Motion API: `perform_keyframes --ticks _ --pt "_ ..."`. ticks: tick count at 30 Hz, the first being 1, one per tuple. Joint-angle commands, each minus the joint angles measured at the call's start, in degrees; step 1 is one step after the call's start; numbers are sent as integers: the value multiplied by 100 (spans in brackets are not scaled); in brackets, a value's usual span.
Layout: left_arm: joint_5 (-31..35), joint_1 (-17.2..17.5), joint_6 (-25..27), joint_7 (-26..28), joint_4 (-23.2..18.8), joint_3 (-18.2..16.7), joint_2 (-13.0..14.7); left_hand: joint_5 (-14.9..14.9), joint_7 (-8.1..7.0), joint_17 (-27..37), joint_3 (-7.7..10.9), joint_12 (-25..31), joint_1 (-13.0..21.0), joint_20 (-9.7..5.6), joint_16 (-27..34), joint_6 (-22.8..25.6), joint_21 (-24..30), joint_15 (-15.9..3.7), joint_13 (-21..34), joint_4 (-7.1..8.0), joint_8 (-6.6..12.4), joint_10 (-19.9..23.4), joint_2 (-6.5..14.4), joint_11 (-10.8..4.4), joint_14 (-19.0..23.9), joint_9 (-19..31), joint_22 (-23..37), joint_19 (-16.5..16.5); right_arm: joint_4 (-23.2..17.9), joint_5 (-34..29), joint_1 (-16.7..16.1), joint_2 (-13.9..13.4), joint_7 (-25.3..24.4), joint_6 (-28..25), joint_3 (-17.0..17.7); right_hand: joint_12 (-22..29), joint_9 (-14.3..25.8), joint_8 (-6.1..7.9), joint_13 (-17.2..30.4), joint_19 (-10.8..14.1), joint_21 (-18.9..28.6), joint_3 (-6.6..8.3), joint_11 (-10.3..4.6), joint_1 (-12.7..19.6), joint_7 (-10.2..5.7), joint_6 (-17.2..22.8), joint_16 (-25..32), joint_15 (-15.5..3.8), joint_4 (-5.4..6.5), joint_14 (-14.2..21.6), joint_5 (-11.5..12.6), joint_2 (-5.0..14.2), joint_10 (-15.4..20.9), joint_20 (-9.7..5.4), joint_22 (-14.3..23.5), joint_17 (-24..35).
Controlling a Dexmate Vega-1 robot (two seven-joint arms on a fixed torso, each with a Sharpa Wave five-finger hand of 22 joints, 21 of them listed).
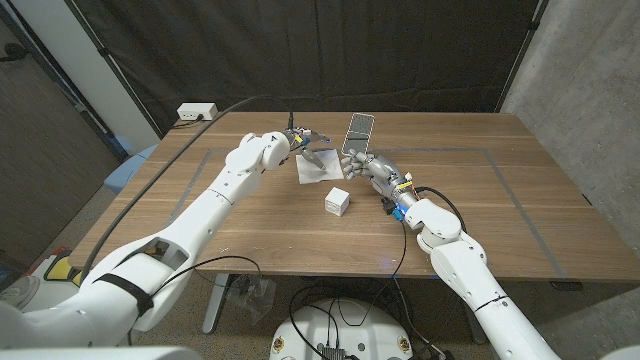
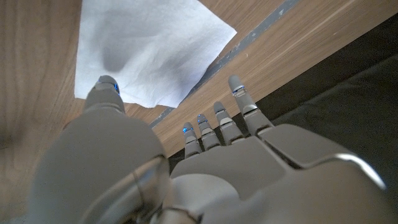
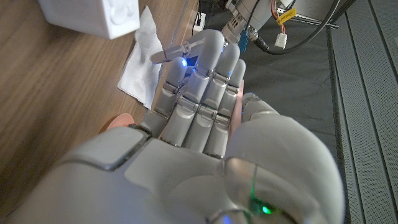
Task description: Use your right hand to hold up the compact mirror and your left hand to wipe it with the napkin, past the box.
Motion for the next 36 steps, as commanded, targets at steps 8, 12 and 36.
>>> perform_keyframes --ticks 8,12,36 --pt "704 -205 11 106 371 372 -56 93 -9 -55 -92 152 288 -233 165 278 14 -545 15 -148 117 327 -24 -133 259 28 1 460 148 20 122 44 46 53 27 -19 22 1 37 -15 46 3 22 204 -30 95 -35 -168 31 25 31 137 51 -812 17 29" --pt "917 -253 29 286 525 497 -76 113 -31 -79 -140 223 358 -272 230 590 0 -689 11 -174 222 592 18 -257 457 28 7 668 180 41 151 60 52 39 41 -27 24 -2 45 -17 47 1 4 211 -30 93 -41 -169 33 26 32 136 43 -813 17 33" --pt "1038 -224 143 596 883 566 -136 11 -32 -119 -136 478 924 -710 612 2312 18 -1038 -34 -284 697 2256 472 -488 1979 -17 44 1691 121 -12 99 57 -44 35 112 -67 21 -21 57 -24 48 -20 32 247 -22 102 -75 -170 46 50 37 132 62 -810 14 48"
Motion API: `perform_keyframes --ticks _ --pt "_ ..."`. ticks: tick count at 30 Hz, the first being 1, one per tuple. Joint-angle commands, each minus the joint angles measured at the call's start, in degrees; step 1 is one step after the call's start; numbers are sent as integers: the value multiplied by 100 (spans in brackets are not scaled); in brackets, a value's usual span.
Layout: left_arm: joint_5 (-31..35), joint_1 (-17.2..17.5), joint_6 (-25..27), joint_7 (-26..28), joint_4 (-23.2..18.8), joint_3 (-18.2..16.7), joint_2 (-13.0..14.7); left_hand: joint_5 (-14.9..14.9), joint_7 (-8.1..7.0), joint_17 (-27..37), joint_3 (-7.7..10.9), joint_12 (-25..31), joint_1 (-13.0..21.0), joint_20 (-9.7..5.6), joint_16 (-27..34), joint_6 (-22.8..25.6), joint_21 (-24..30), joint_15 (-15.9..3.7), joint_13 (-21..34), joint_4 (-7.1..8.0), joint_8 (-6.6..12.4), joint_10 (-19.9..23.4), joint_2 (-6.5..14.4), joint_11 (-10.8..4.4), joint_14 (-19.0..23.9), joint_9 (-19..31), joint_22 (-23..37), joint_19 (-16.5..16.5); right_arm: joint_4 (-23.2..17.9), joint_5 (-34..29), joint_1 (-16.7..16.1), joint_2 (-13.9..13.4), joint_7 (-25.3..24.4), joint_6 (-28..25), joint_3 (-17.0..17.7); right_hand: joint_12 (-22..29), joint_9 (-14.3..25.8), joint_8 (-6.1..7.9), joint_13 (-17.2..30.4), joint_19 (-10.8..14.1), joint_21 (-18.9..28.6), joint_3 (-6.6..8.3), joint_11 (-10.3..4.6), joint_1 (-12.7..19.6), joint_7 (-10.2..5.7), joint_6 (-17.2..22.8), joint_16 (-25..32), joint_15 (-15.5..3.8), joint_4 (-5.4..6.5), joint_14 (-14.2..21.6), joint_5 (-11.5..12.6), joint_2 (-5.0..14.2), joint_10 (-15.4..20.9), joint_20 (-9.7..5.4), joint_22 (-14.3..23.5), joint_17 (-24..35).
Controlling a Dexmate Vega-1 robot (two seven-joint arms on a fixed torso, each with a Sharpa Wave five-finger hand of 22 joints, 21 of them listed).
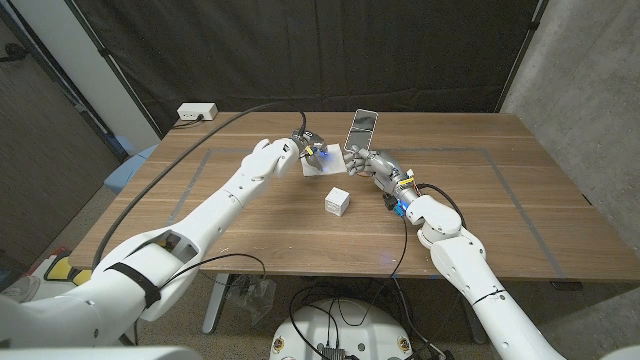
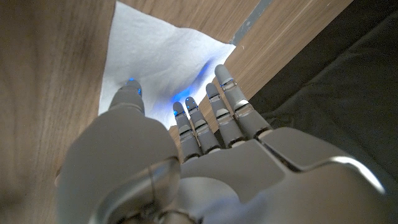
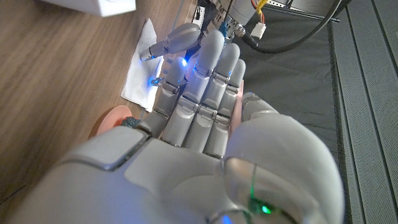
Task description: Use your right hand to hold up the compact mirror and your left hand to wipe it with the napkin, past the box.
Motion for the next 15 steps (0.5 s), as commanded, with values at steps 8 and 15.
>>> perform_keyframes --ticks 8,15 --pt "168 -219 295 -939 410 177 -163 -114 16 0 25 -43 132 -131 -21 160 9 -984 -15 -23 14 128 101 -3 145 5 33 83 -115 -79 -78 -16 -104 15 17 -38 16 3 24 -24 50 -3 -8 171 -4 95 -48 -187 26 38 41 119 35 -812 13 34" --pt "137 -235 294 -925 417 184 -149 -383 45 -4 92 35 391 -385 124 1154 143 -1015 -29 -66 220 1091 335 -29 1180 -23 69 516 -135 -105 -86 2 -156 16 3 -49 20 -1 17 -20 52 -4 -10 182 -5 99 -56 -187 32 39 43 126 58 -810 12 46"
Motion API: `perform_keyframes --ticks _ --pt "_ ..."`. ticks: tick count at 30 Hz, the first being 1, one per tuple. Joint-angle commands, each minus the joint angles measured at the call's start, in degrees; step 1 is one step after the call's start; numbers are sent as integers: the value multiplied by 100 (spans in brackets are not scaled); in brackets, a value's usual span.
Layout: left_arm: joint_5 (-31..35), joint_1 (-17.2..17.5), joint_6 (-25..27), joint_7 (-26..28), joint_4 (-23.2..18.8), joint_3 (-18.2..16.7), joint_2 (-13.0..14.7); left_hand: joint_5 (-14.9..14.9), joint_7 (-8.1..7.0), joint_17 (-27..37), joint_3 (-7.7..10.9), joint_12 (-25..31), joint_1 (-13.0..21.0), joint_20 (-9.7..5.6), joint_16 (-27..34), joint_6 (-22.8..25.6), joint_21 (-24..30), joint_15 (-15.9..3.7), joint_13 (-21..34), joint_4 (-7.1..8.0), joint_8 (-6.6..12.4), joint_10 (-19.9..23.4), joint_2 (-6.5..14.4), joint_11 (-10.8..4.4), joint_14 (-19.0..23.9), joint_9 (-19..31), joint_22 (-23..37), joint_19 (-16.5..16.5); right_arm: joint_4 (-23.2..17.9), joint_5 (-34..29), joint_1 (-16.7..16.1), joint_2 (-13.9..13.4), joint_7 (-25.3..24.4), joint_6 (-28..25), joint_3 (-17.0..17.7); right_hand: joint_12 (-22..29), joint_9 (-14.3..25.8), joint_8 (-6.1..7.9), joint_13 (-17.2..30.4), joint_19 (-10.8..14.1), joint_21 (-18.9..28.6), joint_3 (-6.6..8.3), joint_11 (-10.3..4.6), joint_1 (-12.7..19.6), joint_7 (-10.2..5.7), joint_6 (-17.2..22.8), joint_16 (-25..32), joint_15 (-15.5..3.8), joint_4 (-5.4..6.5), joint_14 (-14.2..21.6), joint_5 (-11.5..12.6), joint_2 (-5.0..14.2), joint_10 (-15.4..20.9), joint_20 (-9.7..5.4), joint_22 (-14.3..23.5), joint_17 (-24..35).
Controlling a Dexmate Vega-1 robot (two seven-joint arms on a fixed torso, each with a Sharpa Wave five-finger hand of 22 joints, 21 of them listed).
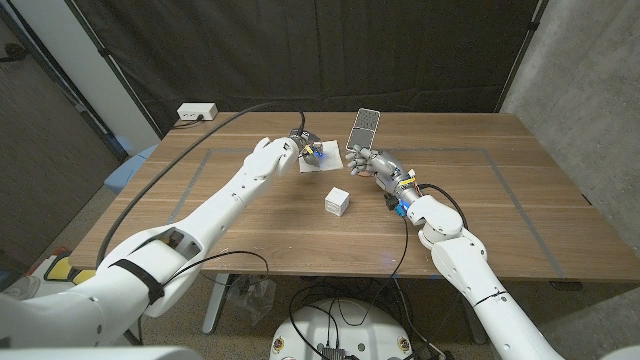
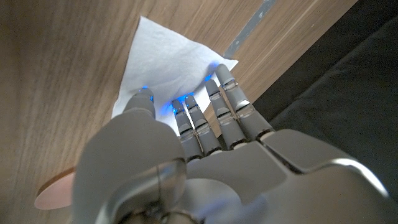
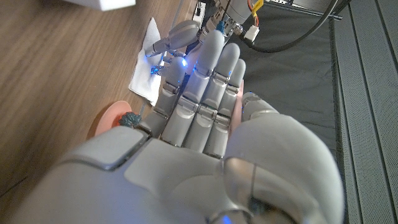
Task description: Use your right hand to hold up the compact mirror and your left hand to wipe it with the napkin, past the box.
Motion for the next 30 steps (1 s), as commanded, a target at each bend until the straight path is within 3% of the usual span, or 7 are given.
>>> perform_keyframes --ticks 1,13,20,23,24,25,30 --pt "29 -92 78 -403 178 88 -45 -146 34 -2 60 48 168 -391 99 559 145 -963 -2 -30 114 564 108 -10 659 19 45 310 -35 -66 -22 -5 -60 33 -21 -7 18 0 21 -19 22 -1 -3 171 -37 63 -24 -153 29 17 15 127 54 -811 12 19" --pt "-16 -74 96 -148 263 92 -39 -375 57 1 275 7 613 -634 120 1379 512 -993 18 -168 193 1339 372 -7 1648 8 70 860 -38 -77 -16 11 -116 -15 -21 -26 35 -4 36 -23 20 -15 0 187 -33 63 -44 -152 38 27 15 125 57 -808 10 25" --pt "-74 50 108 386 215 38 3 -499 340 204 593 188 1155 -690 277 2190 962 -1025 276 -302 464 2229 694 7 2697 102 92 1222 -17 -92 0 5 -118 -5 -15 -36 33 -12 44 -20 20 -20 10 196 -36 65 -59 -153 44 25 16 127 61 -807 10 27" --pt "-89 188 138 929 147 -20 46 -543 394 349 671 326 1323 -744 384 2339 1208 -1007 461 -301 509 2484 733 13 3181 107 118 1316 5 -102 10 -6 -94 30 -19 -37 39 -11 53 -17 21 -23 2 201 -30 68 -61 -154 44 34 16 127 61 -807 9 26" --pt "-151 229 121 1058 123 -67 53 -546 420 374 676 357 1330 -751 398 2345 1241 -1009 491 -292 509 2536 739 18 3237 108 122 1322 0 -98 10 -8 -91 17 -18 -37 36 -14 54 -21 19 -23 0 202 -34 65 -63 -154 44 31 16 126 62 -809 9 27" --pt "-223 263 94 1185 112 -116 56 -548 562 399 675 377 1335 -756 400 2389 1282 -1008 526 -286 524 2557 729 33 3273 110 125 1332 5 -104 12 -12 -86 28 -20 -39 33 -15 53 -20 19 -23 -3 204 -28 69 -64 -155 43 32 16 126 64 -805 9 27" --pt "-524 419 -13 1750 47 -316 59 -548 637 531 688 473 1400 -775 479 2394 1469 -1007 662 -287 509 2649 723 94 3509 121 147 1434 -2 -118 2 -13 -101 37 -17 -48 43 -15 57 -20 18 -26 1 209 -38 69 -69 -154 49 33 17 126 66 -807 10 40"
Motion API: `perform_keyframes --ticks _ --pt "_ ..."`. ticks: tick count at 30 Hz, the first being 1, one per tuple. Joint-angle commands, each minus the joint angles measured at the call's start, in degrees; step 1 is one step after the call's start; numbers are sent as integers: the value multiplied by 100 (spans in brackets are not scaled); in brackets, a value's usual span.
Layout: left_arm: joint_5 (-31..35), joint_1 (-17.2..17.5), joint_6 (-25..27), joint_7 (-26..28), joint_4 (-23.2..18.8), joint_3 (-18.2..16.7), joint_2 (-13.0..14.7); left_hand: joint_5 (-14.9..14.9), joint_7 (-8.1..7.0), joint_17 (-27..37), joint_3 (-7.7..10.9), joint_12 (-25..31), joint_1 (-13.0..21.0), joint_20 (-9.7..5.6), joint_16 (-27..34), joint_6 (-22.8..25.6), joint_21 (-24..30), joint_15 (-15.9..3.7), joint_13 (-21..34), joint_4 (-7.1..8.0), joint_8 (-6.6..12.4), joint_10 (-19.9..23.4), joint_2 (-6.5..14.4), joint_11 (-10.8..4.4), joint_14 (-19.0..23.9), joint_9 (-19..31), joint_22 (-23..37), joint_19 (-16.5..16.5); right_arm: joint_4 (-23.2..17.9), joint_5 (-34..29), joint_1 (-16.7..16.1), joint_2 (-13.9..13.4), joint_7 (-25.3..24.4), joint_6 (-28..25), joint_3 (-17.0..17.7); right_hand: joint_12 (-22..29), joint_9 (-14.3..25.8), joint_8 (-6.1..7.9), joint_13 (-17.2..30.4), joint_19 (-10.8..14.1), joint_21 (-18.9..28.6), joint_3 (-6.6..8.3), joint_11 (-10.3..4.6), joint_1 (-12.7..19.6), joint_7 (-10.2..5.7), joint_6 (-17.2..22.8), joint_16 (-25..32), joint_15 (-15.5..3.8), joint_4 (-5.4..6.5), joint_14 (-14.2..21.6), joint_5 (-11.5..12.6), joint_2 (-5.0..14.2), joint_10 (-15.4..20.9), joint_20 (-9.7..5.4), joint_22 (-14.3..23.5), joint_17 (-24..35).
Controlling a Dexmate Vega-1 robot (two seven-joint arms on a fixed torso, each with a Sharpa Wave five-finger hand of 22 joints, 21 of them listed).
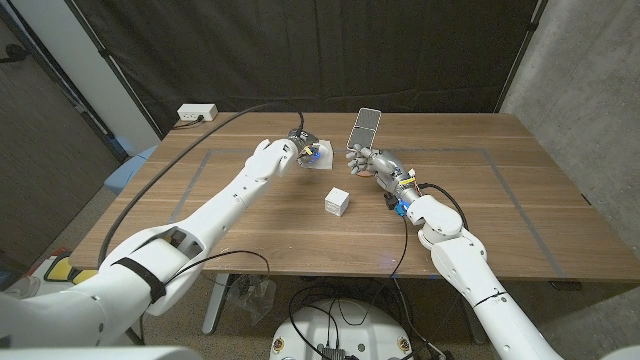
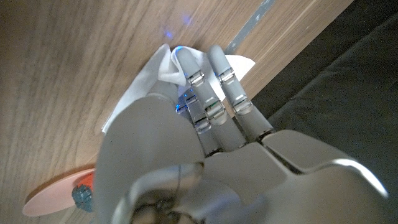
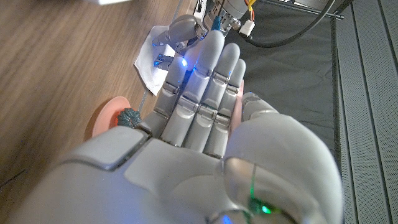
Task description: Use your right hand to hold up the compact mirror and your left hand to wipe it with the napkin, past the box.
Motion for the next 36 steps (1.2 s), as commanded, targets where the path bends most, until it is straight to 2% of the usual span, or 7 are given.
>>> perform_keyframes --ticks 1,5,11,14,26,36 --pt "-502 362 -141 1372 -158 -375 46 -2 405 108 57 85 70 -537 72 1980 154 0 703 -1 23 1541 11 -172 170 161 29 130 20 -27 5 -20 17 39 2 -4 14 0 33 -19 19 -3 4 209 -33 71 -2 -163 27 24 19 127 67 -807 9 19" --pt "-836 488 -274 1871 -178 -575 13 -3 493 186 66 131 114 -548 88 2013 243 4 790 -8 58 1548 -3 -154 234 222 32 139 -3 -16 -13 -8 -5 28 10 -17 16 -2 25 -22 17 -9 3 209 -33 73 -16 -162 33 23 17 128 67 -809 9 7" --pt "-1365 683 -546 2748 -191 -879 -59 -5 522 245 74 172 147 -549 99 2050 304 7 854 -13 72 1571 -14 -135 273 233 31 141 -14 -29 -29 -14 0 65 -2 -27 5 -16 34 -23 16 -12 1 215 -25 69 -19 -162 38 23 18 125 61 -810 9 23" --pt "-1447 733 -634 3082 -206 -927 -52 -9 516 279 76 186 158 -547 100 2064 339 10 892 -12 82 1567 -24 -128 284 249 29 138 -35 -33 -46 -9 -21 74 0 -22 17 -13 52 -23 15 -13 -13 221 -36 68 -23 -166 37 23 18 124 61 -811 9 25" --pt "-1590 909 -793 4005 -348 -1057 -55 -18 501 365 78 227 170 -549 87 2067 426 13 989 3 92 1575 -51 -111 285 282 20 108 -121 -326 -124 -72 -220 237 -40 -34 21 -20 62 -28 11 -19 2 241 -19 78 -32 -166 35 26 20 117 73 -809 9 46" --pt "-1915 1072 -1159 4637 -565 -1268 -98 -20 503 433 82 245 173 -552 81 2071 494 16 1062 17 88 1558 -64 -126 299 287 13 76 -242 -1110 -160 -305 -544 478 -197 -46 17 -28 60 -12 15 -25 19 256 -12 93 -43 -163 33 37 23 118 90 -807 9 47"
